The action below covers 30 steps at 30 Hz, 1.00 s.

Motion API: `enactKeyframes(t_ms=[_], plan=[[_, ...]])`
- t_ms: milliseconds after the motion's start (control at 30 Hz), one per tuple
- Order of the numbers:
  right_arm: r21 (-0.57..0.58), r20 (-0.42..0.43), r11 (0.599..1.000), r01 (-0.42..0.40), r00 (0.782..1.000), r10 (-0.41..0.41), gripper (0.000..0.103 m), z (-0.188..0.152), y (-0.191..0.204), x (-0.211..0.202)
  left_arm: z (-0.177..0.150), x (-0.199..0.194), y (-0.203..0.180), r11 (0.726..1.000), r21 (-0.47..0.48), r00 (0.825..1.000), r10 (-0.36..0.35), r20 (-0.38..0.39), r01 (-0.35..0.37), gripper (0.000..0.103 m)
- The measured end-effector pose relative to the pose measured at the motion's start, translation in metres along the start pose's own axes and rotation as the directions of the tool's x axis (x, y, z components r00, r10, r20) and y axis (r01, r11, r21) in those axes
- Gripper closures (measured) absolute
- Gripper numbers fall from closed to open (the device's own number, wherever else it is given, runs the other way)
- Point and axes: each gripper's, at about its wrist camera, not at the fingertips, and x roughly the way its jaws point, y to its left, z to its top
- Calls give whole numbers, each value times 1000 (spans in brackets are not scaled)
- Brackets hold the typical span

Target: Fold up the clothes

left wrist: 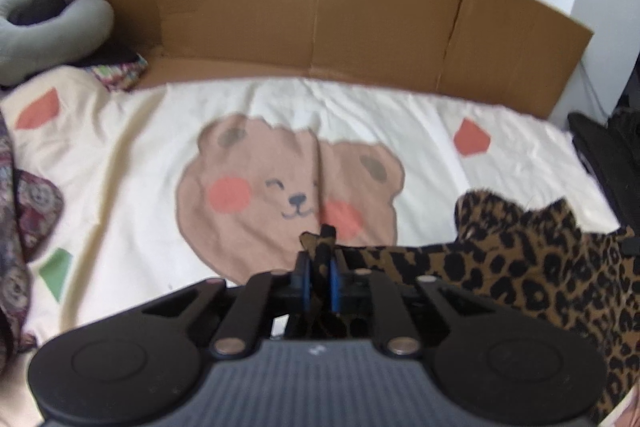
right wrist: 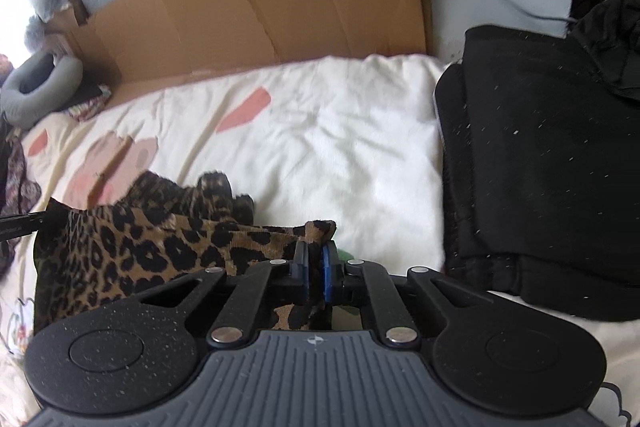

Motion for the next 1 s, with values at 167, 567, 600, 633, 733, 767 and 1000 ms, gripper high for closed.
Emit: enactKeyframes(t_ms=[167, 567, 600, 633, 733, 767, 1000], plan=[[14, 51, 1000, -2, 999, 1, 99, 2, 1, -20, 14, -23, 1, 1000, -25, 998, -18, 54, 19, 93], [51, 134, 999, 16, 991, -23, 99, 18, 1, -38, 48, -30, -8, 999, -15, 991, -32, 127, 34, 93], [54, 133, 998, 19, 991, -26, 99, 18, 0, -37, 50, -28, -9, 999, -15, 991, -33, 128, 35, 93], [55, 131, 998, 25, 991, -32, 99, 18, 0, -36, 52, -26, -10, 999, -10, 991, -33, 128, 35, 93], [58, 120, 997, 42, 992, -48, 99, 18, -2, -32, 55, -17, -14, 999, 8, 992, -37, 118, 36, 93], [61, 116, 997, 45, 992, -52, 99, 19, -3, -31, 56, -13, -14, 999, 8, 993, -37, 111, 37, 93], [63, 85, 996, 65, 994, -70, 99, 21, -5, -14, 52, 22, -10, 1000, 0, 999, -29, 35, 29, 93]])
